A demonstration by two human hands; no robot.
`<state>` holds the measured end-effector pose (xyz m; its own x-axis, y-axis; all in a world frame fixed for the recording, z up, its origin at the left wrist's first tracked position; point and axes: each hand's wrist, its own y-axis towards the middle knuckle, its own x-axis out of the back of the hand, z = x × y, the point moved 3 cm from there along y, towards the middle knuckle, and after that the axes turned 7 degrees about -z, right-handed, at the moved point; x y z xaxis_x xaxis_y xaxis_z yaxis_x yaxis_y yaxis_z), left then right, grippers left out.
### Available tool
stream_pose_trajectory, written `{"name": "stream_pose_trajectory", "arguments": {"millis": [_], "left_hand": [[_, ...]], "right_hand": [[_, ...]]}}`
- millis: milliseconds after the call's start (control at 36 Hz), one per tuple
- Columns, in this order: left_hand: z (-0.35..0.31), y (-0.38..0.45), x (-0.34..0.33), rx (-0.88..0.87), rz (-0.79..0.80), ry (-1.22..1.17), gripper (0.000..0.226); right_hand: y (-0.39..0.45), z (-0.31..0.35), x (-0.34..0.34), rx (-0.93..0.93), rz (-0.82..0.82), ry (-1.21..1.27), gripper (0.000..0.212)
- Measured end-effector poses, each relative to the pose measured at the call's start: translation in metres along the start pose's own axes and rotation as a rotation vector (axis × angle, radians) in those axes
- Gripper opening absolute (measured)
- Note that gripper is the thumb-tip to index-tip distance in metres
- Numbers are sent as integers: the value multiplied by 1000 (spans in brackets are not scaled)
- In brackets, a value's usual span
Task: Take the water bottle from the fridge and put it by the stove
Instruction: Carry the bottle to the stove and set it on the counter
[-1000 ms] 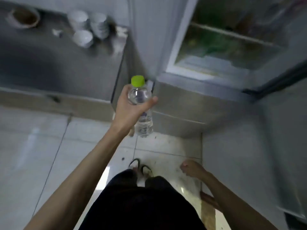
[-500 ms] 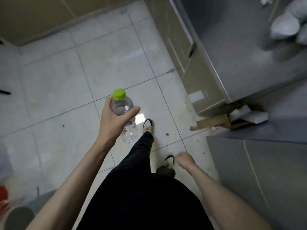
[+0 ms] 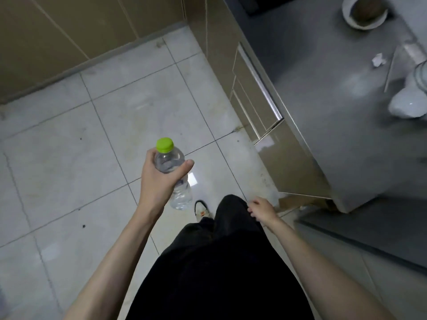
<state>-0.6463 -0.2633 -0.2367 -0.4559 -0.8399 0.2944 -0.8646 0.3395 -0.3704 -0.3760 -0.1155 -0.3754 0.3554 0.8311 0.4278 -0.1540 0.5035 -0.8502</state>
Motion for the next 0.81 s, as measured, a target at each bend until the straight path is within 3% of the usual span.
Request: {"name": "stream_pose_trajectory", "arguments": {"millis": [167,333,417,500,611,806], "left_hand": [[-77,109,-61,-84,148,-23,54],[-141,207,-113,-133,190,20,57],[-164,250,-128,-121,185,15,57],[-189,294,-141,-94,193,15,57],[-222,345,-157,-69,198,19,64],[-263,450,-210,-87,395,184,68]], "right_hand": [[25,1,52,-305,21,139,9],[79,56,89,-409,95,171,18],[112,122,108,-326,89,98,29],[147,204,131,-248,25,162,14],[178,319,164,-105,-46,204,13],[235,463,207,72,-157,280,34]]}}
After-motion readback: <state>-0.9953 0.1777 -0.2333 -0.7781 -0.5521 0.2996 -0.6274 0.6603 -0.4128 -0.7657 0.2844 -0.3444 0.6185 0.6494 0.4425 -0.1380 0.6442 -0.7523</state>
